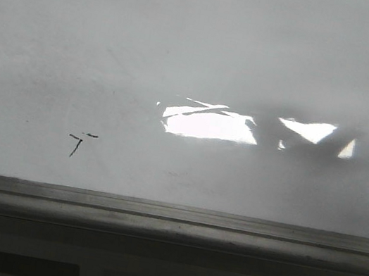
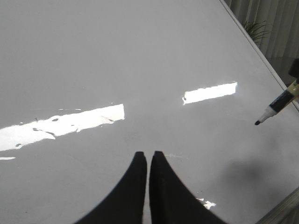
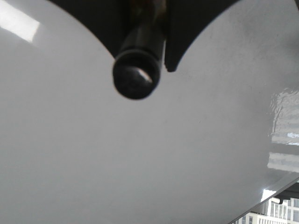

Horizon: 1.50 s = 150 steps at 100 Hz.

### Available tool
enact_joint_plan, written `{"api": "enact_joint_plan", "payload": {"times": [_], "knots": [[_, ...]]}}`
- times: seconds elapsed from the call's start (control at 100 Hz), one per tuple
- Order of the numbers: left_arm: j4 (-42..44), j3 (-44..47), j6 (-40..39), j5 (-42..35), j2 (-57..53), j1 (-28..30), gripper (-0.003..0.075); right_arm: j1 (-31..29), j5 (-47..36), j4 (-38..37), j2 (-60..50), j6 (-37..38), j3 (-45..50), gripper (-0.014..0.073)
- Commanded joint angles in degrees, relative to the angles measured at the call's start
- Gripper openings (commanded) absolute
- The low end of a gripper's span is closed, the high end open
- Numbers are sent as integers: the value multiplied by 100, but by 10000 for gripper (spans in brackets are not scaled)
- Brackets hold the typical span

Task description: Write number 6 on whiteboard

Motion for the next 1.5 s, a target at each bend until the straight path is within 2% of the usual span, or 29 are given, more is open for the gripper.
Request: {"api": "enact_joint_plan", "payload": {"times": [0.0,0.08,0.25,0.38,0.53,0.63,0.96,1.15,1.319,1.489], "knots": [[-54,-154,-35,-135,46,-23,-20,-14,-971,-237,412,-1,-148,-65],[-54,-154,-35,-135,46,-23,-20,-14,-1280,-237,762,-18,-148,-65],[-54,-154,-35,-135,46,-23,-20,-14,-1309,-237,1329,-584,-148,-64],[-54,-154,-35,-135,46,-23,-20,-14,-1416,-237,1487,-626,-148,-64],[-54,-154,-35,-135,46,-23,-20,-25,-1454,28,1523,-1073,-148,-64],[-54,-154,-35,-135,46,-23,-20,-88,-1454,412,1523,-1085,-148,-64],[-54,-154,-35,-135,46,-23,-20,-441,-1505,429,1651,-1100,-148,-64],[-54,-154,-35,-125,46,-23,-20,-441,-1472,480,1767,-1100,-148,-64],[-54,-154,-35,-103,46,-23,-20,-408,-1272,480,1767,-695,-148,-64],[-54,-154,-35,-100,46,-23,-20,-52,-823,470,1767,-544,-148,-64]]}}
